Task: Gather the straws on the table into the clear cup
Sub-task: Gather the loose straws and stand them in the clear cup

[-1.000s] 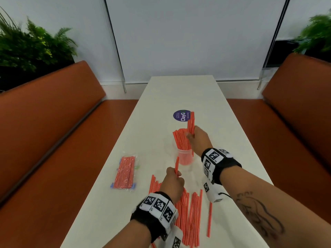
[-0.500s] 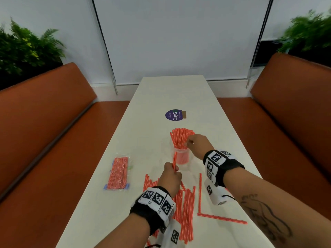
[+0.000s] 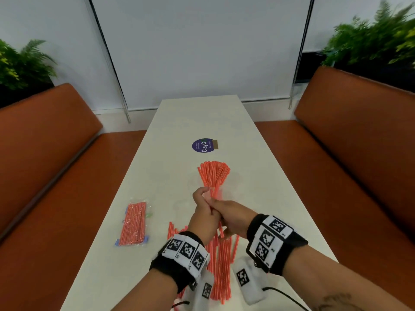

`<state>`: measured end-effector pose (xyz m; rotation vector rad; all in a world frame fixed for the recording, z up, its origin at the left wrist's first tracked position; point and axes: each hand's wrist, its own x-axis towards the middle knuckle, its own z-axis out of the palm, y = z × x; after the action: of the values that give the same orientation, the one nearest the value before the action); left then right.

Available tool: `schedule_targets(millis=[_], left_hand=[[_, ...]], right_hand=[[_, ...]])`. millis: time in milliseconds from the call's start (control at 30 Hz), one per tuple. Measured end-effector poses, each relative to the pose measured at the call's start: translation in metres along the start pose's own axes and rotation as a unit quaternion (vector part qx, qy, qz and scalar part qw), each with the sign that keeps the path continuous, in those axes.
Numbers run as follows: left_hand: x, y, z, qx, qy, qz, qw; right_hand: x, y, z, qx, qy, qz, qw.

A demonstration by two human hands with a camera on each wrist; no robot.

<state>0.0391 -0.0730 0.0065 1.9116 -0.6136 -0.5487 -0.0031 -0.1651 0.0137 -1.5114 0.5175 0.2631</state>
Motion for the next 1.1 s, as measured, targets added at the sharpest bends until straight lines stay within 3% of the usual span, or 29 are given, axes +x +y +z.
schedule_targets(millis=[133,300,467,567,633,700,767,833,967,1100], left_hand=[[-0.005,-0.009,0.011,0.084,-0.019,0.035,0.996],[-0.009,0.0,0.017,-0.075,0.009,0.026,0.997],[0.003,0.003,0.003,-0.094,-0.041,-0.015,0.995],[0.019,0.002,-0.008,-0.072,-0.047,0.024,0.996],[0.032,0.002,-0.016,0.0,-0.026,0.075,0.997],[0.052,-0.003,-0.026,0.145,0.033,0.106,0.983],[0.071,-0.012,-0.033,0.317,0.062,0.099,0.941],[0.083,-0.019,-0.036,0.42,0.044,0.075,0.904],[0.084,-0.024,-0.028,0.423,0.054,0.053,0.903],[0.071,-0.025,-0.017,0.431,0.088,0.056,0.896]], right_hand=[[0.0,0.01,0.005,0.065,0.104,-0.054,0.991],[-0.009,0.011,0.005,0.079,0.159,-0.131,0.975],[-0.011,-0.002,0.002,-0.049,0.173,-0.158,0.971],[-0.007,-0.018,-0.01,-0.1,0.19,-0.149,0.965],[-0.003,-0.032,-0.022,-0.128,0.229,-0.158,0.952],[0.001,-0.048,-0.034,-0.133,0.261,-0.185,0.938],[0.005,-0.063,-0.043,-0.133,0.294,-0.209,0.923],[0.014,-0.075,-0.05,-0.12,0.321,-0.223,0.913],[0.036,-0.077,-0.052,-0.149,0.318,-0.206,0.913],[0.055,-0.061,-0.045,-0.293,0.262,-0.151,0.907]])
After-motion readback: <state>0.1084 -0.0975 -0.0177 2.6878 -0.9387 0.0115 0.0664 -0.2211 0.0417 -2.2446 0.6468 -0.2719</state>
